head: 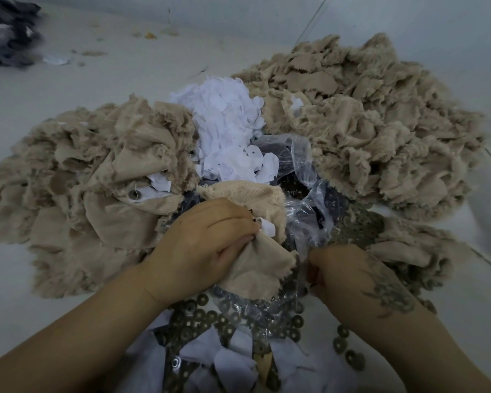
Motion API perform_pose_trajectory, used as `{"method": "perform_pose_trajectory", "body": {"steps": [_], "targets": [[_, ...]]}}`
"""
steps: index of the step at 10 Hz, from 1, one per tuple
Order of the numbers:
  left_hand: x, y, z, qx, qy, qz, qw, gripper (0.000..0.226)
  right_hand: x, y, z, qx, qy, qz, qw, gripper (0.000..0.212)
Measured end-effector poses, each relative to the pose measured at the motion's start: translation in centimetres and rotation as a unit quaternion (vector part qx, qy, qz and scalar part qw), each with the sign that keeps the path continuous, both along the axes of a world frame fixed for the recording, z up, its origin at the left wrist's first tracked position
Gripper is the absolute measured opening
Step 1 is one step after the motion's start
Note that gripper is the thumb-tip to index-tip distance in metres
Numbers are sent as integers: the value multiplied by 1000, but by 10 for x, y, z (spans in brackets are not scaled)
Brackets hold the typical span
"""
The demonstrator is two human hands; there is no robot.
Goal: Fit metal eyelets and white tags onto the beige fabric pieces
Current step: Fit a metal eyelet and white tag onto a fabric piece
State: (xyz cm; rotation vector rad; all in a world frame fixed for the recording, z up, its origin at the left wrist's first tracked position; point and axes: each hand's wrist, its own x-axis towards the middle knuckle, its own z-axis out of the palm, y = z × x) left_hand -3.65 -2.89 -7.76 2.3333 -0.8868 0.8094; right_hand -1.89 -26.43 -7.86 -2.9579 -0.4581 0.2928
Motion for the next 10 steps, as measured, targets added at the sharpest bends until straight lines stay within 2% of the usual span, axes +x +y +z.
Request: {"method": "perform_pose_trajectory", "body": {"steps": [1,2,4,6,8,9,10], "targets": [[-1,1,1,-3,1,-4,1000,10,-1,-5,-9,14,-7,-23,1000,23],[1,0,-3,-2,-13,-2,1000,10,-4,-5,-10,-2,-26,10,1000,39],[2,0,-3,-8,-7,-12,1000,10,-9,-4,-16,-11,-36,23,999,28],[2,0,-4,-8,-5,-13,1000,9,-13,-3,-11,-8,1,39,999,14],[1,-1,-4,-5,-7,-12,1000,10,-23,-2,-8,4,-10,46,999,18],[0,0,-4,-5,-7,-9,1000,12,-32,-5,-3,68,-39,58,995,15],[-1,0,-4,-5,-8,-2,1000,13,-39,-5,1,116,-15,70,991,18]]}}
